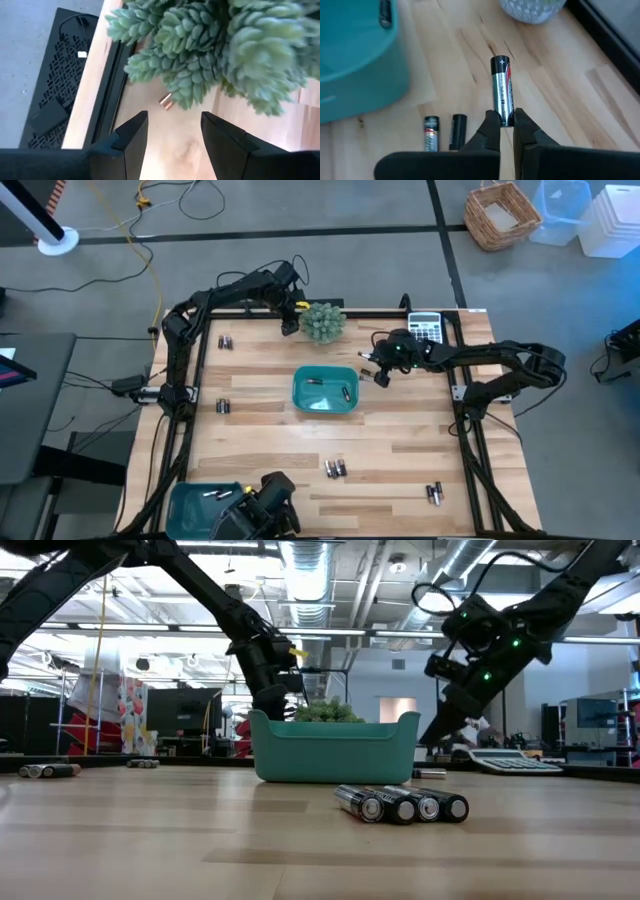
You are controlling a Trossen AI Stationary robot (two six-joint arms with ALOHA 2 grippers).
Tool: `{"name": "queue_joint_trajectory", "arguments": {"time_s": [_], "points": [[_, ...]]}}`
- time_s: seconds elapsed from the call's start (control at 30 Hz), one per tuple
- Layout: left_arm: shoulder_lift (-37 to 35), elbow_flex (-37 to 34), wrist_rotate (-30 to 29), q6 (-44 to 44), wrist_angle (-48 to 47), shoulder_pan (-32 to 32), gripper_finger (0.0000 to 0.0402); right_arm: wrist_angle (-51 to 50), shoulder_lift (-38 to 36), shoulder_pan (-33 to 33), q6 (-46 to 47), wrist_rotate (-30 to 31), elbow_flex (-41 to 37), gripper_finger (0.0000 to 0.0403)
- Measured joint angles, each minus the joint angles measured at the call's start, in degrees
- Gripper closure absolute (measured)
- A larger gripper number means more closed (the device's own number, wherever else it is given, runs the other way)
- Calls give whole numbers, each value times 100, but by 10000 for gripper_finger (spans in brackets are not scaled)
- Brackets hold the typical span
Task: Sort batteries
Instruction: Put the silver battery into the blue bin
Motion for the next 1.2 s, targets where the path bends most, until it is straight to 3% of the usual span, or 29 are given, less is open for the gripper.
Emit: {"name": "queue_joint_trajectory", "arguments": {"time_s": [0.43, 0.9, 1.2], "points": [[-1283, -106, -130, -338, -298, -92, 223, 347, -458, 651, 125, -1, 51, 390], [-3127, -114, -113, -988, -798, -786, 227, 581, -44, 2047, -236, 0, 1324, 389], [-4267, -118, -444, -1419, -1042, -1532, 233, 679, 1383, 2958, -449, -4, 2612, 389]]}}
